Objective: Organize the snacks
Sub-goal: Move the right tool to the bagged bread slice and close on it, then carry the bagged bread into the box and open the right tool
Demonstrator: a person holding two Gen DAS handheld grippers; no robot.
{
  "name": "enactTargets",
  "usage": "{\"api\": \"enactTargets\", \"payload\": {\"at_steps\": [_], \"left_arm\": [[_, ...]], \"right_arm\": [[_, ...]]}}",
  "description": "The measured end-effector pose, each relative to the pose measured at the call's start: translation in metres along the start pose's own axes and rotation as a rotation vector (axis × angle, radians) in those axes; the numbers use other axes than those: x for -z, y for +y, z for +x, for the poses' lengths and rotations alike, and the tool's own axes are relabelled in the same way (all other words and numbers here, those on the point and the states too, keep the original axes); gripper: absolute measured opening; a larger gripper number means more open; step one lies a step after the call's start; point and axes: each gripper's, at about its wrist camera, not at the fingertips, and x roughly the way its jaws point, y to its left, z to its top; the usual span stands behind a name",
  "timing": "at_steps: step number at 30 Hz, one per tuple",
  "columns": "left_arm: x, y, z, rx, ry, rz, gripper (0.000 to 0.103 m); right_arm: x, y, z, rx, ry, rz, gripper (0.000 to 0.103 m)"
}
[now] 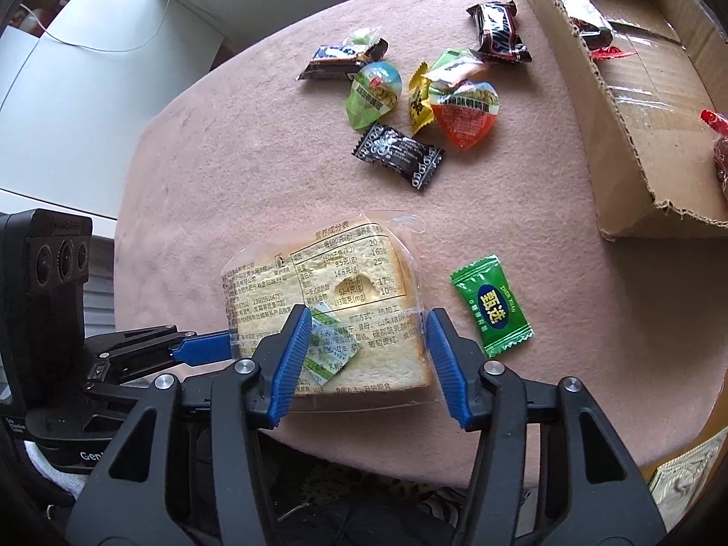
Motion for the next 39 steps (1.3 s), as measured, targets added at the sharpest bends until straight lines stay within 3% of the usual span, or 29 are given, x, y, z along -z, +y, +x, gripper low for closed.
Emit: {"api": "enactTargets", "payload": {"at_steps": [7,17,26,39], "left_arm": [[-0.012,-0.01,-0.019,-0.029,-0.06,0.067,0.043],[-0.038,-0.035,-0.04,0.007,-0.114,0.116,0.043],[-0.077,-0.079,-0.04,0.057,-0.137,0.185,0.043],[-0.118,-0.132,-0.015,0.073,-0.143,0.279,0.043]], "right_arm": [[-0.013,0.007,-0.021,-0.017,-0.044,0.004,0.055],[-0.036,0.005,-0.072,0.009,-0.152,-0.004,0.055],[-0.058,-0.026,-0.11,0.063,-0.228,0.026,0.055],[-0.069,-0.089,-0.132,0.065,-0.29,0.163,0.055]]}}
